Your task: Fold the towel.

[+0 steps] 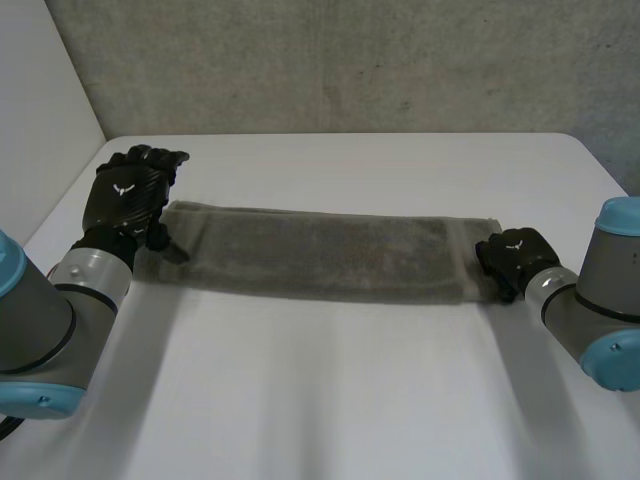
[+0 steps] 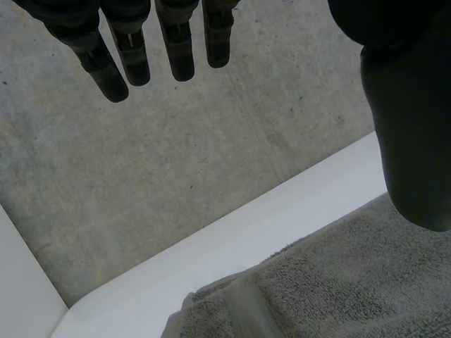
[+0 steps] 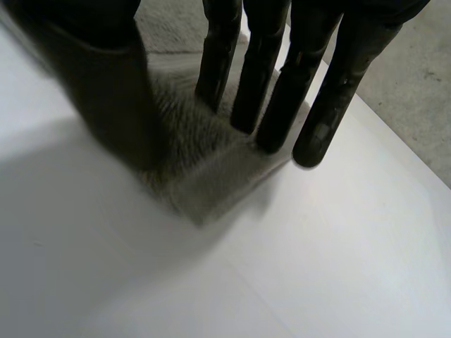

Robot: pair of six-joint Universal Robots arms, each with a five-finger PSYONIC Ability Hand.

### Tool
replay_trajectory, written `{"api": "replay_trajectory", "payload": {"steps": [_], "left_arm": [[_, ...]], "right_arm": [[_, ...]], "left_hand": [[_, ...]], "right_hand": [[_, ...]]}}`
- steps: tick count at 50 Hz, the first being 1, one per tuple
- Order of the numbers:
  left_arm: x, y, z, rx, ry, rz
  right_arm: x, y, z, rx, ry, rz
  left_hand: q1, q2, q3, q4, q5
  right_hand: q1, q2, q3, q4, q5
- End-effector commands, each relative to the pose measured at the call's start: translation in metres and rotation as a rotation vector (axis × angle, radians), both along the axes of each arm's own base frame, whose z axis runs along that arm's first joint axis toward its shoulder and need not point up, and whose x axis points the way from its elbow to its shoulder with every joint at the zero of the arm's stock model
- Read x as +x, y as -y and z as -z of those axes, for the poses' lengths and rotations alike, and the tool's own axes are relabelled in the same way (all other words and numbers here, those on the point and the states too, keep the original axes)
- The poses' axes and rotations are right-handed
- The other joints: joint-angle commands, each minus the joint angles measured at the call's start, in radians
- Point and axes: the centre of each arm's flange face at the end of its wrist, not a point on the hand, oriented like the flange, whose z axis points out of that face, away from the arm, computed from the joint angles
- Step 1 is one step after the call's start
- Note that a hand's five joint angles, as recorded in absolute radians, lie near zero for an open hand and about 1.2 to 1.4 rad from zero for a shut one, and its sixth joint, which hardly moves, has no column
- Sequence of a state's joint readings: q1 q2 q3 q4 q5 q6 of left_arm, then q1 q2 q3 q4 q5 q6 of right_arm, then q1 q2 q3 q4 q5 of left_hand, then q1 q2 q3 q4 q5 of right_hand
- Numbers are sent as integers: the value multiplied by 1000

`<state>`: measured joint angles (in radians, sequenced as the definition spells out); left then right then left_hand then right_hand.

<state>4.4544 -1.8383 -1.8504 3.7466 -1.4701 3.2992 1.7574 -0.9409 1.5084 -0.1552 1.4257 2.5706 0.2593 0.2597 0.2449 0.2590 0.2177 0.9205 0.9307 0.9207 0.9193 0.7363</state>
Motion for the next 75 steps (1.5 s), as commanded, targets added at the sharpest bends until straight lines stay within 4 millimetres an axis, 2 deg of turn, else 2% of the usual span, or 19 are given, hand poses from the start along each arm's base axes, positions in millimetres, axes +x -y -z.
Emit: {"api": "replay_trajectory", "payload": {"steps": [1,13,20,22,24,25,27,28,30,31,33,41,46,47,48,49,51,65,75], "left_arm": [[1,-1,3,6,-4,-1],[0,-4,4,7,-6,2],[0,-5,4,5,-5,4],[0,-5,4,5,-5,4],[0,-5,4,5,-5,4],[0,-5,4,5,-5,4],[0,-4,3,0,-6,4],[0,-4,3,0,-6,4],[0,-4,3,0,-6,4],[0,-4,3,0,-6,4],[-1,-4,2,-3,-7,5],[-1,-3,3,0,-5,4],[0,-3,4,4,-3,4],[0,-3,5,6,-3,4],[0,-3,5,6,-3,4],[0,-3,5,4,-2,3],[0,-3,5,4,-2,3],[-6,-5,4,2,-1,20],[-10,-10,6,6,0,37]], "right_arm": [[-11,18,0,-23,-7,53],[-82,56,-61,-231,-161,240],[-85,72,-79,-351,-393,241],[-68,71,-83,-386,-390,207],[1,53,-97,-489,-333,51],[1,53,-97,-490,-333,50],[72,24,-100,-575,-259,-125],[72,24,-100,-576,-259,-126],[134,-12,-97,-645,-189,-296],[135,-12,-97,-646,-189,-297],[188,-53,-83,-665,-132,-467],[248,-115,-30,-550,0,-726],[250,-115,-21,-477,16,-741],[249,-115,-21,-453,13,-736],[249,-115,-21,-452,13,-736],[248,-114,-19,-428,6,-730],[244,-112,-21,-404,3,-720],[148,-74,-106,-185,214,-438],[88,-72,-45,-17,34,-311]], "left_hand": [[-81,-81,-67,-81,-214],[-81,-81,-67,-81,-214],[-81,-81,-67,-81,-214],[-81,-81,-67,-81,-214],[-81,-81,-67,-81,-214],[-81,-81,-67,-81,-214],[-81,-81,-67,-81,-214],[-81,-81,-67,-81,-214],[-81,-81,-67,-81,-214],[-81,-81,-67,-81,-214],[-81,-81,-67,-81,-214],[-81,-81,-67,-81,-214],[-81,-81,-67,-81,-214],[-81,-81,-67,-81,-214],[-81,-81,-67,-81,-214],[-81,-81,-67,-81,-214],[-81,-81,-67,-81,-214],[-81,-81,-67,-81,-214],[-81,-81,-67,-81,-214]], "right_hand": [[476,466,476,477,485],[476,466,476,477,485],[476,466,476,477,485],[476,466,476,477,485],[476,466,476,477,485],[476,466,476,477,485],[476,466,476,477,485],[476,466,476,477,485],[476,466,476,477,485],[476,466,476,477,485],[476,466,476,477,485],[476,466,476,477,485],[476,466,476,477,485],[113,103,113,115,123],[110,100,110,111,119],[-564,-575,-565,-563,-555],[-746,-756,-746,-745,-736],[-746,-756,-746,-745,-736],[-536,-546,-536,-535,-526]]}}
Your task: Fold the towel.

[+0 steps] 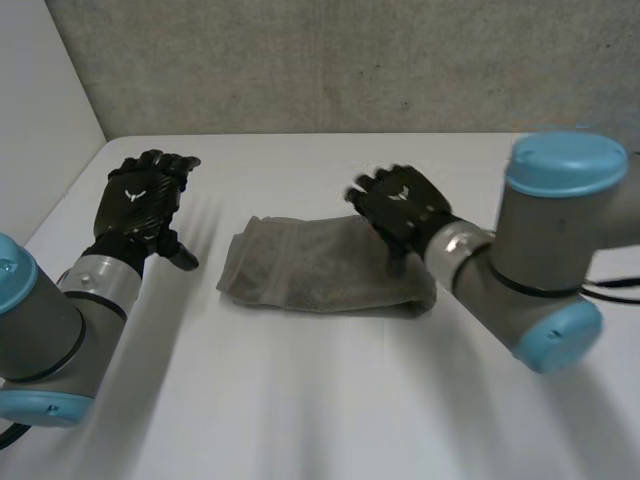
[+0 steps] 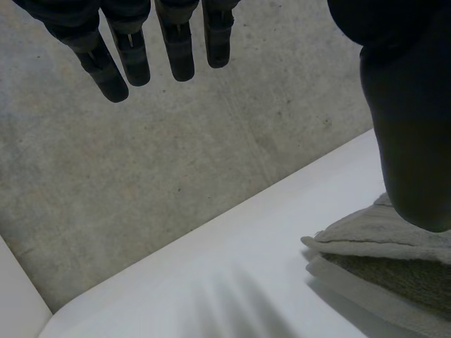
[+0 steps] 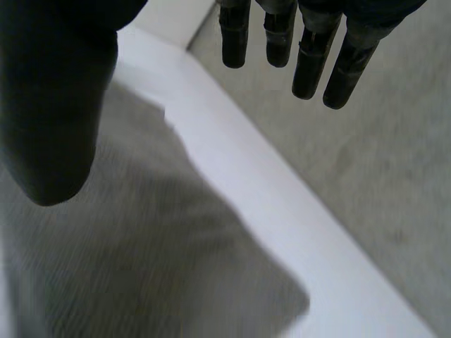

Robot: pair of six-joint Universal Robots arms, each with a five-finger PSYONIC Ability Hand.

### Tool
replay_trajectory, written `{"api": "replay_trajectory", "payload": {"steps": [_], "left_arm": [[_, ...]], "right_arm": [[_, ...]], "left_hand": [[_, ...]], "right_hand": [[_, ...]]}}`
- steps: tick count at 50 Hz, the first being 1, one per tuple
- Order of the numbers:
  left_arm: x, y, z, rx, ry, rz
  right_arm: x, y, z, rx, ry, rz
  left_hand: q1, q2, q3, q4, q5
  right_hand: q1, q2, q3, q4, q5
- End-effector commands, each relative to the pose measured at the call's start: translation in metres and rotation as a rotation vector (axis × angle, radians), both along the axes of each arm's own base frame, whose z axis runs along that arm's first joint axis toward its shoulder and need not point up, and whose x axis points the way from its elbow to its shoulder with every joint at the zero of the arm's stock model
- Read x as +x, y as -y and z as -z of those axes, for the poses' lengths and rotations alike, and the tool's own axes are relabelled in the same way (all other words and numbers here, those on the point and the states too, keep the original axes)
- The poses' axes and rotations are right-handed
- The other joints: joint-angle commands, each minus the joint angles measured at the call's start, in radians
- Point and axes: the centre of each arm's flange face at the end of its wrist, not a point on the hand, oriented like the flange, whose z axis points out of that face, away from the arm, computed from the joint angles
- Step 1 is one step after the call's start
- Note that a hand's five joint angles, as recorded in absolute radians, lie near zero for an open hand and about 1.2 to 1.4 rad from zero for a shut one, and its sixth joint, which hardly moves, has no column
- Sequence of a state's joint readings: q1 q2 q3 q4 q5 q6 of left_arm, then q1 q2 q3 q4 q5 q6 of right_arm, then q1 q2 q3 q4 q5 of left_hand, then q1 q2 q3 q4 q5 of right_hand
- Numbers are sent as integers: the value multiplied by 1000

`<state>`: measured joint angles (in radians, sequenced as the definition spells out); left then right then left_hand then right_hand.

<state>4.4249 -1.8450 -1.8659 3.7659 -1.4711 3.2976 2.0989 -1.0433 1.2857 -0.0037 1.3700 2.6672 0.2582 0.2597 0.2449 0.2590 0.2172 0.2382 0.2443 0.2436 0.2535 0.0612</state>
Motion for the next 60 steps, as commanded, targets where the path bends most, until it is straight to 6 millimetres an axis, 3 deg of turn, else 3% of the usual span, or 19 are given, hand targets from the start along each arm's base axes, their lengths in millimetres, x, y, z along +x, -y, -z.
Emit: {"api": "replay_trajectory", "payload": {"steps": [1,5,8,10,24,29,32,35,37,40,42,48,51,52,53,54,55,56,60], "left_arm": [[-2,-2,1,3,1,9],[-4,-4,1,4,2,15],[-4,-5,2,5,2,16],[-4,-5,2,7,3,16],[-3,-6,-1,2,-2,12],[-3,-6,-2,-5,-1,12],[-5,-4,-6,-17,-3,13],[-6,0,-13,-39,-14,13],[-9,1,-18,-55,-20,20],[-17,2,-28,-83,-31,33],[-20,3,-32,-97,-39,35],[-29,10,-49,-148,-67,14],[-35,13,-51,-157,-76,8],[-35,13,-51,-157,-76,8],[-38,13,-53,-162,-80,10],[-41,14,-53,-165,-84,13],[-41,14,-53,-165,-84,13],[-43,14,-53,-163,-89,17],[-49,17,-49,-149,-109,31]], "right_arm": [[-35,-1,53,86,-172,51],[-44,4,84,103,-251,59],[-44,8,84,89,-256,71],[-44,14,80,60,-252,98],[-51,15,54,4,-262,152],[-77,33,37,-109,-449,192],[-74,35,31,-160,-475,186],[-55,32,25,-232,-468,140],[-12,4,21,-289,-389,25],[10,-13,24,-307,-346,-40],[42,-43,35,-357,-279,-164],[68,-92,65,-368,-227,-413],[67,-98,70,-351,-224,-454],[65,-99,72,-341,-219,-475],[63,-102,71,-334,-213,-501],[63,-102,71,-334,-213,-501],[60,-105,70,-325,-206,-512],[57,-107,66,-326,-193,-519],[44,-95,57,-329,-184,-478]], "left_hand": [[-80,-81,-67,-81,-213],[-80,-81,-67,-81,-213],[-80,-81,-67,-81,-213],[-80,-81,-67,-81,-213],[-80,-81,-67,-81,-213],[-80,-81,-67,-81,-213],[-80,-81,-67,-81,-213],[-80,-81,-67,-81,-213],[-80,-81,-67,-81,-213],[-80,-81,-67,-81,-213],[-80,-81,-67,-81,-213],[-80,-81,-67,-81,-213],[-80,-81,-67,-81,-213],[-80,-81,-67,-81,-213],[-80,-81,-67,-81,-213],[-80,-81,-67,-81,-213],[-80,-81,-67,-81,-213],[-80,-81,-67,-81,-213],[-80,-81,-67,-81,-213]], "right_hand": [[231,224,225,215,233],[573,567,568,558,576],[745,739,740,730,748],[1131,1124,1125,1115,1133],[1158,1152,1153,1143,1161],[1158,1152,1153,1143,1161],[1158,1152,1153,1143,1161],[1158,1152,1153,1143,1161],[1158,1152,1153,1143,1161],[1158,1152,1153,1143,1161],[1158,1152,1153,1143,1161],[1158,1152,1153,1143,1161],[1158,1152,1153,1143,1161],[1046,1040,1040,1030,1048],[609,603,603,593,611],[604,598,599,589,607],[84,78,79,69,86],[-64,-70,-69,-79,-61],[-64,-70,-69,-79,-61]]}}
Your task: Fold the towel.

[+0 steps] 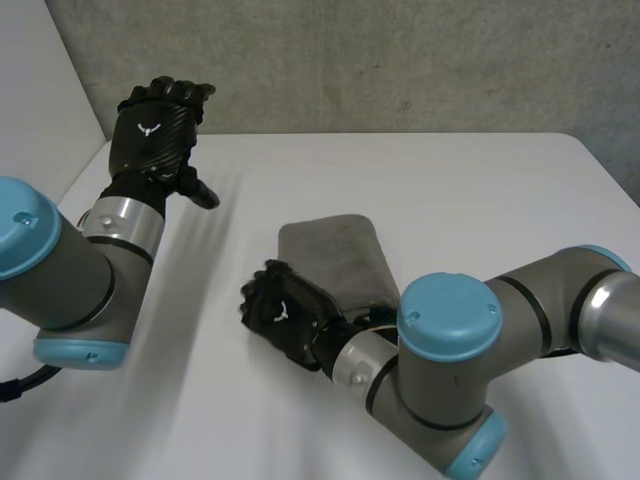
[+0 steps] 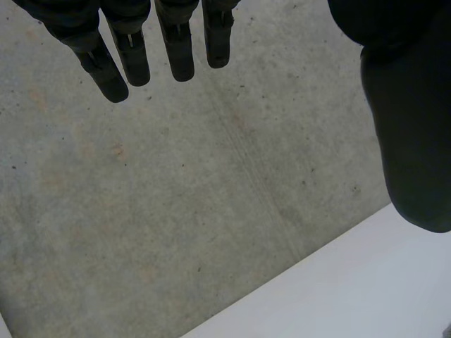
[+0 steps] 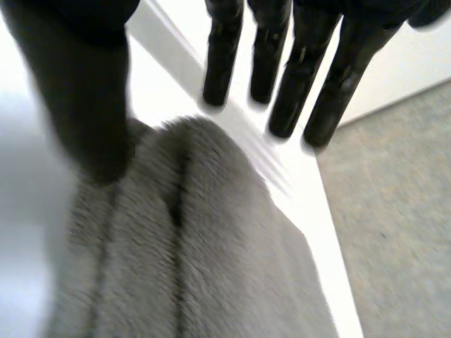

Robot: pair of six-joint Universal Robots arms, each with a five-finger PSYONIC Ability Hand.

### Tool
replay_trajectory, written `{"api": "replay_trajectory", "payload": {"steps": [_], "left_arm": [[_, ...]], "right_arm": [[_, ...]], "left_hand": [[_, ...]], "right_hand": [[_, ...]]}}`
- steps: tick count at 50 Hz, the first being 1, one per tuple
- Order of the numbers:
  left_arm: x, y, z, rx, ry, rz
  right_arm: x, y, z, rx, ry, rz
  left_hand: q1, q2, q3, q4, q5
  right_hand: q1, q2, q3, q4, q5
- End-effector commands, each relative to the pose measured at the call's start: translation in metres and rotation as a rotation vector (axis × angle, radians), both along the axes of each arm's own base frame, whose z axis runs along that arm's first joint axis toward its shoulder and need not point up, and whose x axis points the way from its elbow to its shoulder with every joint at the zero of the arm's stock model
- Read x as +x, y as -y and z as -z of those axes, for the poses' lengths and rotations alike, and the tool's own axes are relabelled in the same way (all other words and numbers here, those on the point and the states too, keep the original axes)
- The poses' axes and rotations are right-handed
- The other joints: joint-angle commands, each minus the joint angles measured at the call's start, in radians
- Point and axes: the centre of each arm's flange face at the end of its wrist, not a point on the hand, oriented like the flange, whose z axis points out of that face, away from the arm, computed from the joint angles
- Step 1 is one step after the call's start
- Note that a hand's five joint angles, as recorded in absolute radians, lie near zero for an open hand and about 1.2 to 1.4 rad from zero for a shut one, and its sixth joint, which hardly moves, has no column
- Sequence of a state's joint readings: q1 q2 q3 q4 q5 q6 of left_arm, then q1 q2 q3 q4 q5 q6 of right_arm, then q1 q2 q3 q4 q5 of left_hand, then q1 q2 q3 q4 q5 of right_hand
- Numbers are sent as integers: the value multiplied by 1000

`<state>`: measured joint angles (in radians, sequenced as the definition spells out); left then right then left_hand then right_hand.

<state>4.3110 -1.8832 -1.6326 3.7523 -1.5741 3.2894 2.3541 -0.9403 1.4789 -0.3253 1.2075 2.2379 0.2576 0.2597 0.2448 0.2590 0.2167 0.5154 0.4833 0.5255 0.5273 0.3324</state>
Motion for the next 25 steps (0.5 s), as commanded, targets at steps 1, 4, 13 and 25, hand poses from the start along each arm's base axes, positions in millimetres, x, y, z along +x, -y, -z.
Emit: {"api": "replay_trajectory", "payload": {"steps": [1,4,13,25], "left_arm": [[-10,3,4,13,-25,21],[-19,0,7,21,-32,48],[-43,-15,27,97,-31,124],[-65,-43,87,354,36,202]], "right_arm": [[-27,18,-18,12,32,47],[-35,24,-32,19,67,84],[-64,71,-50,236,250,286],[-78,105,-26,556,296,484]], "left_hand": [[-79,-81,-67,-81,-213],[-79,-81,-67,-81,-213],[-79,-81,-67,-81,-213],[-79,-81,-67,-81,-213]], "right_hand": [[-341,-309,-351,-353,-332],[-341,-309,-351,-353,-332],[-341,-309,-351,-353,-332],[-341,-309,-351,-353,-332]]}}
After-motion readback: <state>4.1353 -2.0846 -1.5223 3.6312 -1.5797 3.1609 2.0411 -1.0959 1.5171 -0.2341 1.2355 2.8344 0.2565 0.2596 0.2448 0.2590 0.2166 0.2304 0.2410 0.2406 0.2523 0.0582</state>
